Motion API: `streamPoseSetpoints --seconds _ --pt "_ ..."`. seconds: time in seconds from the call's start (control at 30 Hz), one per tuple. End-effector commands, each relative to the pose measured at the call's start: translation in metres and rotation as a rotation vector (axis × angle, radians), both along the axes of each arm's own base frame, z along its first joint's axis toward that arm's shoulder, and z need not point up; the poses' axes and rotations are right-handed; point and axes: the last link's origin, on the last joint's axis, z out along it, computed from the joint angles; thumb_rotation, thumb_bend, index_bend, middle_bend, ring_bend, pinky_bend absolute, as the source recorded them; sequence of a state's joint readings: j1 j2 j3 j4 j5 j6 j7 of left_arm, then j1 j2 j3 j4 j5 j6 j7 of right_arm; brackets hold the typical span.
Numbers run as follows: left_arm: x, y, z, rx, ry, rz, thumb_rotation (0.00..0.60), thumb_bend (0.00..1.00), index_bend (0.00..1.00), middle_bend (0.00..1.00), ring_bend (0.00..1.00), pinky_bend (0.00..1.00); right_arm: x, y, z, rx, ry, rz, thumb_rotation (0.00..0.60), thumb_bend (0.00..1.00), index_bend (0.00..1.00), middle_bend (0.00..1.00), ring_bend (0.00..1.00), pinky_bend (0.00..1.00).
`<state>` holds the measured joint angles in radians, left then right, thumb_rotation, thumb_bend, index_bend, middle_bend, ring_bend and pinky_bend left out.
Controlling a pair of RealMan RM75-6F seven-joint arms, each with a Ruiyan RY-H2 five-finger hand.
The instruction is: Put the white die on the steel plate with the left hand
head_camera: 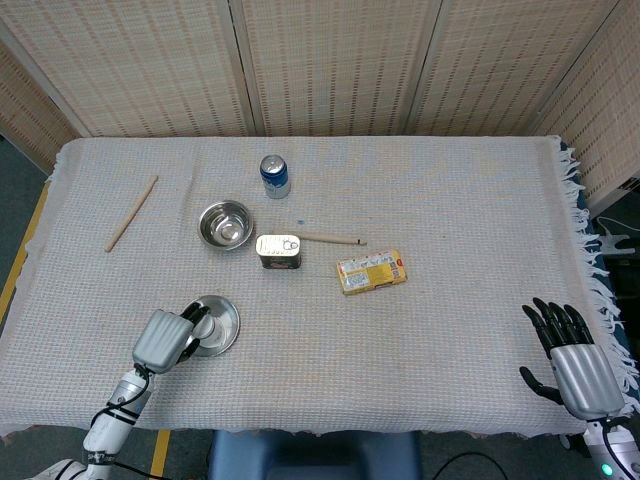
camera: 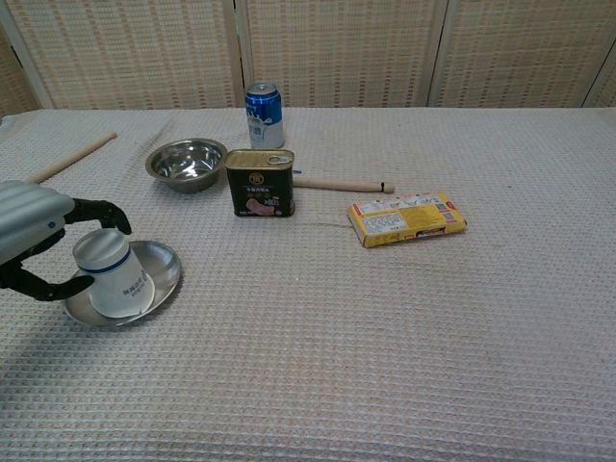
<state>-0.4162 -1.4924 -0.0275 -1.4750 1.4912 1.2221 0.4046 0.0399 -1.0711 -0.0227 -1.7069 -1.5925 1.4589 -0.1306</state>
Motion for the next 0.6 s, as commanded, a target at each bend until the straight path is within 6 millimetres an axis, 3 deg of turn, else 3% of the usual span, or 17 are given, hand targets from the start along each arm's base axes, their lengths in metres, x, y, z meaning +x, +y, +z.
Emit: streamPoseSetpoints --seconds 0.03,0.33,0.6 --pt "0.001 0.0 0.002 -0.012 -0.005 -0.009 0.6 0.48 0.51 0.64 0.89 1.0 0.0 0.0 0.0 0.001 0.0 0.0 0.56 0.17 0.0 0.0 0.0 0.0" --pt "-0.012 0.016 0.005 0.128 0.098 0.009 0.6 0.49 0.51 0.65 0.89 1.0 0.0 0.0 0.0 0.002 0.0 -0.001 0.56 0.17 0.0 0.0 0.0 0.0" --pt "-0.009 0.009 0.003 0.111 0.089 0.012 0.6 0.49 0.52 0.65 0.89 1.0 0.0 0.0 0.0 -0.003 0.0 0.001 0.56 0.17 0.0 0.0 0.0 0.0"
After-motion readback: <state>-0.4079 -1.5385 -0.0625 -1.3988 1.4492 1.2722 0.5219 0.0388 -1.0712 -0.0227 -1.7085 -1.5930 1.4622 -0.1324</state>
